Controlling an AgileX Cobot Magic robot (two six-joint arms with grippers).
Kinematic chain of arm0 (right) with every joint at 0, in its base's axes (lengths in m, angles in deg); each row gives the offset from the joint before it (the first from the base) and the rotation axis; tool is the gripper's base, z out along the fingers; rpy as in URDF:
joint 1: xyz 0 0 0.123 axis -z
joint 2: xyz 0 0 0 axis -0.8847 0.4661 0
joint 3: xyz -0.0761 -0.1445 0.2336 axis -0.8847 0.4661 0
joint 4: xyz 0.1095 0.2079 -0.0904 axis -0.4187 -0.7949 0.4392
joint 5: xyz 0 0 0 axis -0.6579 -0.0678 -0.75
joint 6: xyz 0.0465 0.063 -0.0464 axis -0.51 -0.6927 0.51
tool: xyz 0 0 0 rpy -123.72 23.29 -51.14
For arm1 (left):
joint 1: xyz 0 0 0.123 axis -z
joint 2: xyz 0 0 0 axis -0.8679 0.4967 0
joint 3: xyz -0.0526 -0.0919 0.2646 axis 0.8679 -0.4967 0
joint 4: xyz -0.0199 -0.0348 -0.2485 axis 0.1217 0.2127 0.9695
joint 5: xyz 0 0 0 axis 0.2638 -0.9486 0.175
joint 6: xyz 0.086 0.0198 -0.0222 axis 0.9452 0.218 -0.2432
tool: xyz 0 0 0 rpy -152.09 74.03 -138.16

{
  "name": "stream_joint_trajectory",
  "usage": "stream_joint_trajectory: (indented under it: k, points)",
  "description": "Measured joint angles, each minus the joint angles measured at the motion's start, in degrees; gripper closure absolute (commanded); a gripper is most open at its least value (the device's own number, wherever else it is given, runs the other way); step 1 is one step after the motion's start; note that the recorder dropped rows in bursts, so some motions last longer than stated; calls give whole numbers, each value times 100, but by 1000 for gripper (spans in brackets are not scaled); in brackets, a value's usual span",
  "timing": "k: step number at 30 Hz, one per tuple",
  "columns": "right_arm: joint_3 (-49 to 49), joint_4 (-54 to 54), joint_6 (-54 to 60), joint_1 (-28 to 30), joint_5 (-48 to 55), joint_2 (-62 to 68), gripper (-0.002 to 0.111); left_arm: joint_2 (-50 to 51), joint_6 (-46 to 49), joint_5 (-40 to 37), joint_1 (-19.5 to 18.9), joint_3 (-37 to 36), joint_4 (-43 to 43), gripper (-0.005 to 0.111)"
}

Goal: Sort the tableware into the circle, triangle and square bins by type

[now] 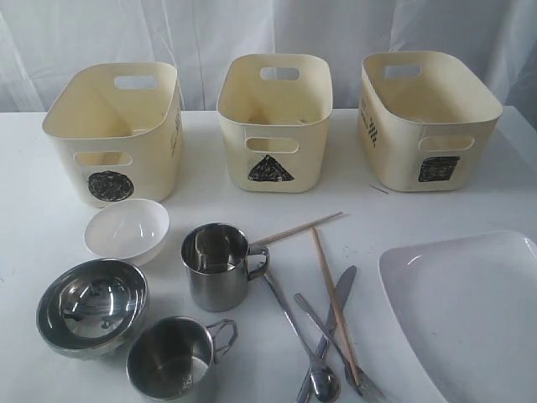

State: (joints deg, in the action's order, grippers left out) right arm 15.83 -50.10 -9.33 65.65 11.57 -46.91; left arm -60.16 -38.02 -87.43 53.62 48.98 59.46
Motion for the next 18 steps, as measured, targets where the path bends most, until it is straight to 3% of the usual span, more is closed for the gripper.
stream_joint_trajectory:
  k: [8, 15, 18]
  points:
    - [0, 0, -11, 0, 0, 0, 108, 56, 1244, -1933, 0, 1122, 157, 107]
    - [0, 0, -11, 0, 0, 0, 108, 1062, 3668, -2781, 0, 2170, 1895, 107]
    - [0, 0, -11, 0, 0, 0, 108, 1741, 4427, -3182, 0, 2670, 2224, 107]
